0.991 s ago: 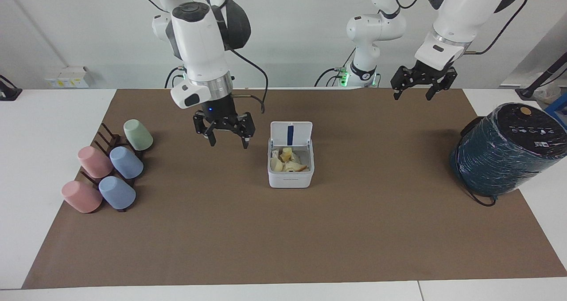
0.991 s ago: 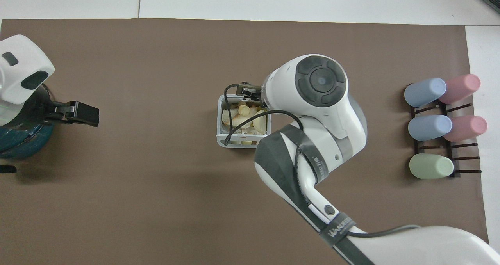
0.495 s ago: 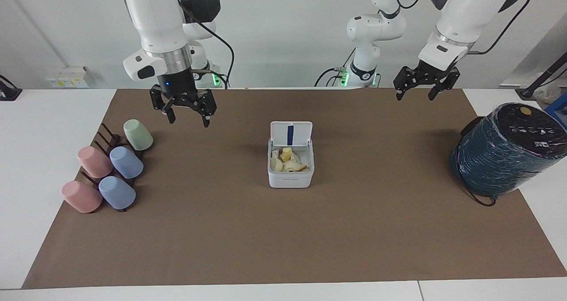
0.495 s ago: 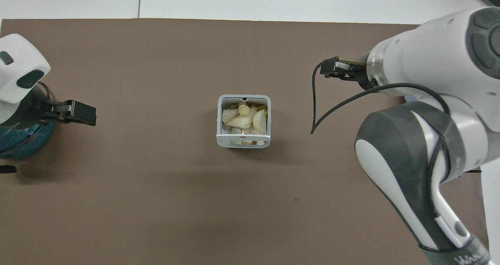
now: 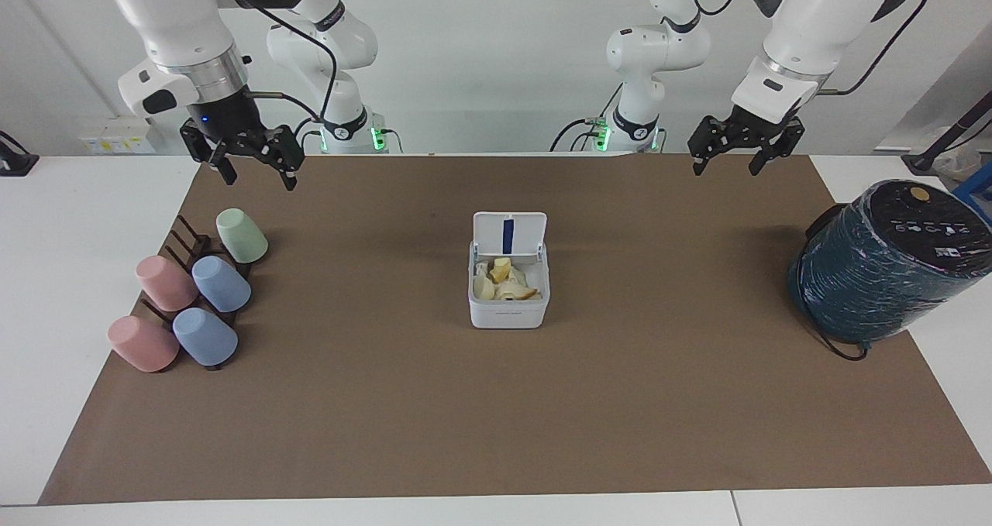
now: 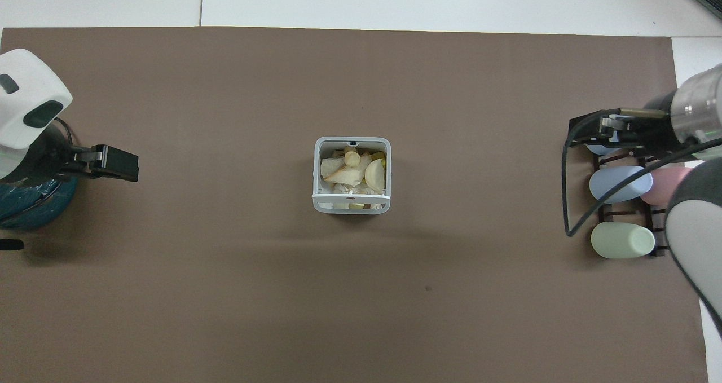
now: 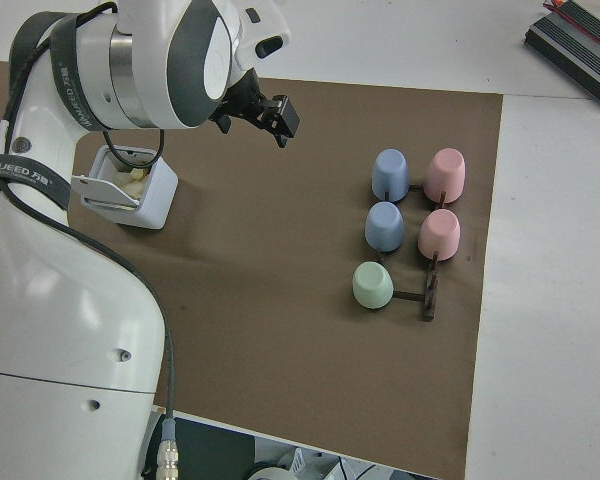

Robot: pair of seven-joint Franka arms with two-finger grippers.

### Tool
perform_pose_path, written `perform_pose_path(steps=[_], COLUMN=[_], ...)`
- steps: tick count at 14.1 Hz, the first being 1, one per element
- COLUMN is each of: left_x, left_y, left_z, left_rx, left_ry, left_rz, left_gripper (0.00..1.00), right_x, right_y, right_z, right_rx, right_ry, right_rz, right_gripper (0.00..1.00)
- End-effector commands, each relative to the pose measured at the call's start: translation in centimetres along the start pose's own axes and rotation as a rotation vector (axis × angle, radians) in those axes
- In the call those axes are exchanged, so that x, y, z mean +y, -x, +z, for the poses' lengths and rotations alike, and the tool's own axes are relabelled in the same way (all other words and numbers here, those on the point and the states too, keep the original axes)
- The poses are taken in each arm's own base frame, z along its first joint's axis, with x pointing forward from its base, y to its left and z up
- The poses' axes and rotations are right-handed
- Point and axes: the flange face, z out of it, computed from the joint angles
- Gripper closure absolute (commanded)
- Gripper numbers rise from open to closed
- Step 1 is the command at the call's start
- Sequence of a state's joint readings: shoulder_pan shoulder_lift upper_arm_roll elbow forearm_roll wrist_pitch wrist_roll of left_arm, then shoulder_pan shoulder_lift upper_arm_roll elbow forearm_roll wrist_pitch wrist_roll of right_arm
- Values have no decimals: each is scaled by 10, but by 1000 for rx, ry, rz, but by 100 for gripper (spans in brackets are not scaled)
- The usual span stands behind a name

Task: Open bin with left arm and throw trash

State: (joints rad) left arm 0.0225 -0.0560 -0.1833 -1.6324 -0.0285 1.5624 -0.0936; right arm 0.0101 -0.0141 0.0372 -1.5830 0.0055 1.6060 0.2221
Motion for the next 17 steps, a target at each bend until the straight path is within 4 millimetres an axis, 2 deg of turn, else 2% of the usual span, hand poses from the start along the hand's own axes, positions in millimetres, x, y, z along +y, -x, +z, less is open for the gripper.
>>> perform_pose_path(steps=[1, 12, 17], left_x=[-4, -2, -3], left_y=[8, 8, 7], left_z=[1, 0, 0], left_rx=[12, 15, 14], left_ry=[-2, -1, -1], left_rz=[-2, 1, -3], left_gripper=[0, 0, 0], right_x=[4, -7, 4], right_y=[9, 17, 14], right_z=[-2, 5, 2], right_rx=[-35, -60, -52], right_ry=[-17, 9, 8], right_rz=[-14, -50, -66], right_gripper=[0, 0, 0])
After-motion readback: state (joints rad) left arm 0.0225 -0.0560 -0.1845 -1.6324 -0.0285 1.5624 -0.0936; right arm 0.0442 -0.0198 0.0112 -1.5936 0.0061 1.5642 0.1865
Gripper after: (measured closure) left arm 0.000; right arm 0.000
